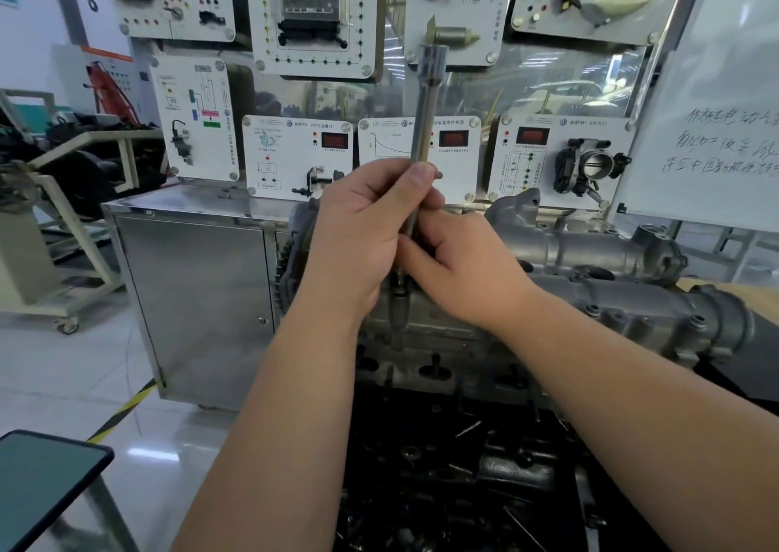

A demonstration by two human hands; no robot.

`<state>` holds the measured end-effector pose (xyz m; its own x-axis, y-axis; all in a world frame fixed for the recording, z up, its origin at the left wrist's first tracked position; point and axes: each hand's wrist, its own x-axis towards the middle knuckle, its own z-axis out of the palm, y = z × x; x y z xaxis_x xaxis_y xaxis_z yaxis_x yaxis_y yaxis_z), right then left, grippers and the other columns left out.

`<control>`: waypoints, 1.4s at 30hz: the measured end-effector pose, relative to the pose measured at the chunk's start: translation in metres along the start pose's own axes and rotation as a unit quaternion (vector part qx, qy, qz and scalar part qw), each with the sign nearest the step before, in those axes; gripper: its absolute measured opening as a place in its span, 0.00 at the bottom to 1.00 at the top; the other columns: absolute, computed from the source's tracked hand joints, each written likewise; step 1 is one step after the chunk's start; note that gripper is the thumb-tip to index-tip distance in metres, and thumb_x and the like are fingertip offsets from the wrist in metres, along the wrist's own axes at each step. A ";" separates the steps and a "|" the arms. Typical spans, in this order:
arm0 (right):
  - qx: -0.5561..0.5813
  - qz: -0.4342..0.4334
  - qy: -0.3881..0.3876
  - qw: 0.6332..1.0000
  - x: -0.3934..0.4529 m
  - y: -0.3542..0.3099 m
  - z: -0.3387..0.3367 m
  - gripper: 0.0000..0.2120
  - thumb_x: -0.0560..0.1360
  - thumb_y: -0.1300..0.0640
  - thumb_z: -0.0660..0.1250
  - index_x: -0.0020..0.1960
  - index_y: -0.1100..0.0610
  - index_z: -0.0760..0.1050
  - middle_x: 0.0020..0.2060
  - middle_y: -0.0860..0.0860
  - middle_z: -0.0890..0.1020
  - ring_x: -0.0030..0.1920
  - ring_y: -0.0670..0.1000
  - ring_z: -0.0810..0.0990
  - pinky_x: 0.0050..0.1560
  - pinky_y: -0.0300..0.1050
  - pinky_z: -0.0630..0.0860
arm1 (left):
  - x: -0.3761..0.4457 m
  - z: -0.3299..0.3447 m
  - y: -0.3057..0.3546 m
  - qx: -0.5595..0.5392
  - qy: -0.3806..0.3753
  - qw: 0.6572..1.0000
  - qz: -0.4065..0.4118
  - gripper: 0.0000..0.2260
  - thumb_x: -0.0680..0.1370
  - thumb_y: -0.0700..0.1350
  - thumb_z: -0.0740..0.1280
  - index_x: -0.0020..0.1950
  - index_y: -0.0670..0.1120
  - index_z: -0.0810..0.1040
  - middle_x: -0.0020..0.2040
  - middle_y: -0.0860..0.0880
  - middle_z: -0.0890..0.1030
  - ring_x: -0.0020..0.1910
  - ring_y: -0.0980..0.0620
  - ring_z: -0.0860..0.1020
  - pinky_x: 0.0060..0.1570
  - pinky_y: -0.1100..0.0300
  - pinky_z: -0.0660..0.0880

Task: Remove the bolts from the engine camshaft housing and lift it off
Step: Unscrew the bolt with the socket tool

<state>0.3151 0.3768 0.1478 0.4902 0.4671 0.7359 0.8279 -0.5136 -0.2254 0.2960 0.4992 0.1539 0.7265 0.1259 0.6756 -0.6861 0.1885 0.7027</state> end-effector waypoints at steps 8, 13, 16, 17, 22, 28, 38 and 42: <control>0.006 0.010 -0.007 1.000 -0.001 0.004 0.001 0.17 0.80 0.54 0.66 0.35 0.52 0.64 0.26 0.48 0.73 0.27 0.48 0.72 0.30 0.41 0.66 | 0.002 0.005 -0.005 -0.074 0.053 0.996 -0.013 0.10 0.75 0.40 0.72 0.35 0.52 0.79 0.33 0.50 0.79 0.33 0.55 0.76 0.36 0.61 0.75; -0.017 -0.006 -0.004 1.000 -0.002 0.002 0.002 0.14 0.81 0.56 0.64 0.38 0.56 0.66 0.29 0.54 0.76 0.29 0.58 0.75 0.32 0.52 0.71 | 0.003 0.002 -0.008 -0.076 0.050 0.996 -0.026 0.04 0.75 0.46 0.70 0.41 0.49 0.79 0.35 0.51 0.80 0.36 0.55 0.77 0.41 0.61 0.76; -0.026 -0.005 -0.018 0.999 -0.001 0.001 0.002 0.13 0.82 0.56 0.62 0.40 0.58 0.69 0.32 0.57 0.77 0.33 0.61 0.76 0.35 0.55 0.73 | 0.001 -0.002 -0.010 -0.064 -0.017 0.997 -0.051 0.12 0.81 0.50 0.62 0.51 0.47 0.83 0.39 0.50 0.83 0.41 0.53 0.80 0.47 0.60 0.78; -0.024 -0.007 -0.019 1.000 -0.001 0.001 0.002 0.12 0.82 0.56 0.62 0.40 0.58 0.69 0.32 0.56 0.77 0.33 0.62 0.77 0.35 0.55 0.73 | 0.001 -0.004 -0.009 -0.059 -0.040 0.996 -0.052 0.13 0.81 0.49 0.60 0.52 0.48 0.85 0.39 0.50 0.84 0.42 0.54 0.81 0.47 0.61 0.78; -0.023 0.001 -0.024 0.999 0.000 0.000 0.001 0.14 0.79 0.51 0.58 0.35 0.51 0.65 0.26 0.42 0.68 0.27 0.50 0.70 0.31 0.42 0.65 | 0.000 -0.006 -0.008 -0.003 -0.053 0.998 -0.021 0.15 0.82 0.48 0.61 0.45 0.56 0.87 0.38 0.52 0.82 0.42 0.55 0.79 0.47 0.60 0.78; 0.008 0.028 0.013 0.999 0.000 0.006 0.001 0.18 0.80 0.53 0.67 0.33 0.50 0.67 0.25 0.43 0.71 0.27 0.44 0.72 0.29 0.35 0.65 | -0.001 0.001 -0.010 -0.036 0.018 0.999 -0.011 0.11 0.78 0.46 0.66 0.41 0.54 0.87 0.36 0.53 0.83 0.39 0.56 0.80 0.44 0.59 0.79; 0.004 0.010 -0.025 1.000 0.002 -0.001 0.002 0.14 0.83 0.58 0.60 0.39 0.55 0.66 0.30 0.51 0.74 0.31 0.56 0.73 0.34 0.49 0.68 | 0.001 0.001 -0.008 -0.033 -0.018 0.999 -0.022 0.12 0.81 0.49 0.62 0.47 0.51 0.86 0.39 0.53 0.84 0.44 0.58 0.81 0.48 0.65 0.77; 0.012 0.012 -0.022 1.000 0.001 0.002 0.002 0.16 0.83 0.57 0.60 0.37 0.53 0.66 0.29 0.51 0.73 0.29 0.54 0.73 0.32 0.47 0.67 | 0.001 0.002 -0.003 -0.028 -0.033 0.999 -0.016 0.11 0.82 0.46 0.60 0.48 0.48 0.82 0.37 0.53 0.81 0.38 0.58 0.79 0.42 0.66 0.76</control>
<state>0.3182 0.3777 0.1465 0.5219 0.4866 0.7006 0.8214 -0.5080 -0.2591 0.2982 0.4973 0.1528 0.7431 0.0547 0.6669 -0.6573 0.2465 0.7122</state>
